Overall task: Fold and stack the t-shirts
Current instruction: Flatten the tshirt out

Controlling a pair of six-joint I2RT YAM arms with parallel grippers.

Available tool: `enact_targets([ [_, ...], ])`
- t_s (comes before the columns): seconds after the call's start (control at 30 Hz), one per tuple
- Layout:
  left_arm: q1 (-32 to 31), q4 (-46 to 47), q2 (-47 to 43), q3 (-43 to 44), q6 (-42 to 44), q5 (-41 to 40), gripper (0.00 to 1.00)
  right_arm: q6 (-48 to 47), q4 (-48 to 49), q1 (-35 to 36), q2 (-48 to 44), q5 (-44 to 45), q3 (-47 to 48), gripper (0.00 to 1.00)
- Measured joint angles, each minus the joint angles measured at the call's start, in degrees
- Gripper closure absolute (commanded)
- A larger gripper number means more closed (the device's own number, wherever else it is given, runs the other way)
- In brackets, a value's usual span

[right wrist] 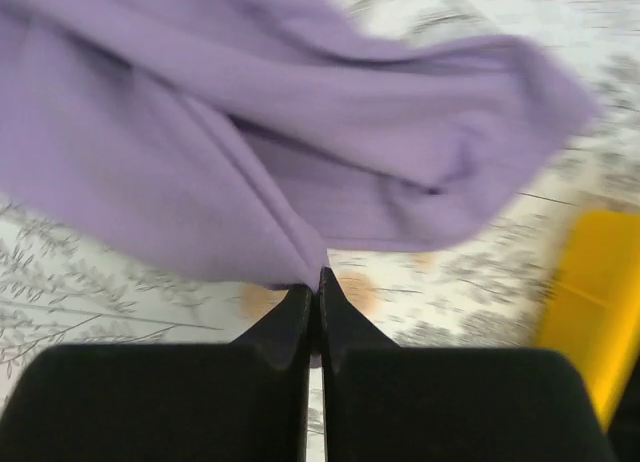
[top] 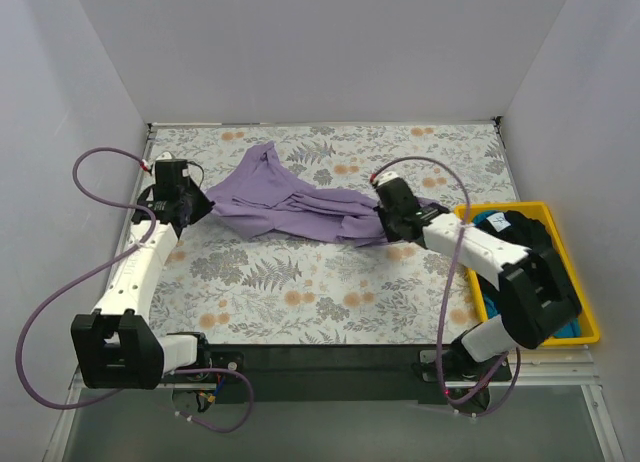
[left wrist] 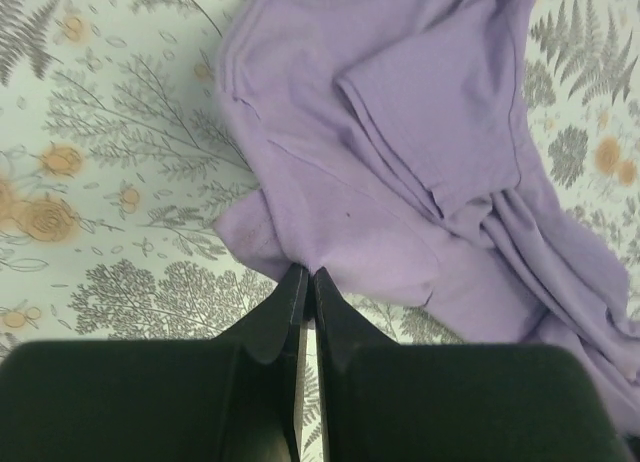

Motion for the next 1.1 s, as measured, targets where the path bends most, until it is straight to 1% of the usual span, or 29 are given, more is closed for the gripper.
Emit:
enact_targets([
  [0.17, 1.46, -1.62, -0.66, 4.92, 0.31, -3.52, 1.00, 2.01, -1.22, -12.50, -15.47, 4.13, 0.11, 0.99],
  [0.27, 2.08, -1.60, -1.77, 5.16, -0.26, -5.03, 1.00, 3.39, -1.22, -16.68, -22.71, 6.14, 0.09, 0.99],
  [0.33, 2.69, -1.25, -1.66, 5.05, -0.87, -5.05, 1.00, 4.17, -1.14, -17.59, -24.94, 6.51, -0.13, 0.99],
  [0.5, 3.34, 1.57, 1.31, 1.38, -2.62, -4.22, 1.00, 5.53, -1.05, -17.81, -23.54, 4.07, -3.41, 0.99],
  [0.63, 3.37, 3.02, 9.44, 0.50, -3.26, -1.46, 1.00, 6.10, -1.81, -17.81, -19.71, 1.64, -5.46, 0.99],
  [0.67, 3.37, 3.41, 11.52, 0.59, -3.32, -0.68, 0.98, 6.14, -1.81, -17.81, -18.60, 1.11, -5.51, 0.99],
  [0.77, 3.43, 3.63, 17.38, 2.58, -3.32, 0.90, 0.94, 6.08, -1.46, -17.81, -15.93, 0.79, -5.40, 0.99],
  [0.87, 3.56, 4.15, 24.37, 8.46, -3.13, 2.29, 0.84, 5.95, -1.44, -17.90, -11.82, 0.96, -3.52, 0.99],
  [0.9, 3.58, 4.55, 26.45, 10.56, -3.06, 2.80, 0.61, 5.86, -1.38, -17.99, -10.10, 1.03, -2.47, 0.99],
  [0.93, 3.61, 5.20, 28.26, 12.44, -2.51, 3.34, 0.47, 5.84, -1.29, -18.14, -8.74, 1.14, -1.62, 0.99],
  [0.97, 3.61, 5.66, 29.46, 13.64, -2.75, 3.89, 0.37, 5.81, -1.07, -18.29, -7.23, 1.18, -0.70, 0.99],
  [1.0, 3.61, 6.60, 30.40, 14.56, -2.73, 4.66, 0.31, 5.77, -0.85, -18.53, -5.97, 1.18, 0.07, 0.99],
  [1.03, 3.61, 7.54, 30.91, 14.93, -2.78, 5.51, 0.22, 5.70, -0.74, -18.71, -4.94, 1.18, 0.68, 0.98],
  [1.1, 3.61, 9.49, 30.73, 14.43, -2.82, 6.84, 0.18, 5.64, -0.33, -19.02, -3.65, 1.14, 1.42, 0.98],
])
